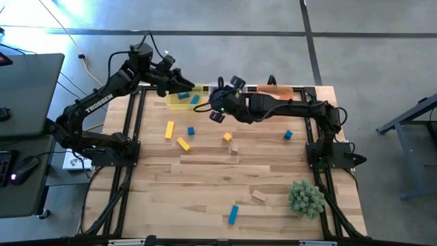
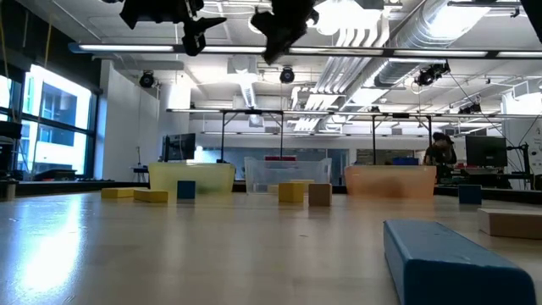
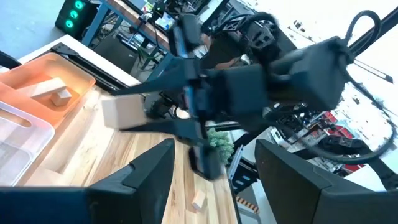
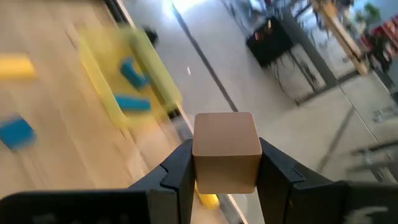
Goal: Sort & place blocks by color
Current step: Put the brown block into the orange bin
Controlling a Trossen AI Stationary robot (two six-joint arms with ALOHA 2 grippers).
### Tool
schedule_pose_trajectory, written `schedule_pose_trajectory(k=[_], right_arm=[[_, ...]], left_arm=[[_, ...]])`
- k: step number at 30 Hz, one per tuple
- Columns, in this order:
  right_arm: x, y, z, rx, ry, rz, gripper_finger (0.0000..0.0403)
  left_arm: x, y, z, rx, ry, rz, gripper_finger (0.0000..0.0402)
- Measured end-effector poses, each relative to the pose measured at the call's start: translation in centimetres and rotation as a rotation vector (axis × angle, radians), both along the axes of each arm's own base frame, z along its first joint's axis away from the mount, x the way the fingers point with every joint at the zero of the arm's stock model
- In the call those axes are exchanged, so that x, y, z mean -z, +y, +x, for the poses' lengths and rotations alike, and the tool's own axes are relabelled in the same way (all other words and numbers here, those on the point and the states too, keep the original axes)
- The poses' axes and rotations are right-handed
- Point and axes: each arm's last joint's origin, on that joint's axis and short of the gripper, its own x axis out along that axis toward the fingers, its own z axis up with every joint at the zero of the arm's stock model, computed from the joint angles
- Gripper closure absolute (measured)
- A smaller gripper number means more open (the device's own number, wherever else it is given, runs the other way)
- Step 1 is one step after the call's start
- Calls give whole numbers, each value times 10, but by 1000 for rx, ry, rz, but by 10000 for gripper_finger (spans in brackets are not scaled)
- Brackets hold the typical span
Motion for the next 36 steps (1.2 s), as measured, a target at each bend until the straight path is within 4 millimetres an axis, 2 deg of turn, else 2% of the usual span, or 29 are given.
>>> schedule_pose_trajectory(k=[6, 13, 22, 26, 30, 36], right_arm=[[11, -29, -18, 106, 143, 44, 296], [20, -77, -48, 255, 283, 147, 296], [27, -142, -92, 488, 207, 408, 296], [29, -159, -111, 584, 216, 476, 296], [34, -168, -120, 619, 228, 505, 296], [72, -172, -128, 639, 312, 564, 296]], left_arm=[[0, 0, 0, -1, 0, 0, 188], [0, 0, 0, -14, 3, 2, 188], [0, 3, 0, -90, 19, 13, 188], [1, 3, 0, -101, 21, 15, 188], [1, 3, 0, -102, 22, 15, 188], [1, 3, 0, -103, 22, 15, 188]])
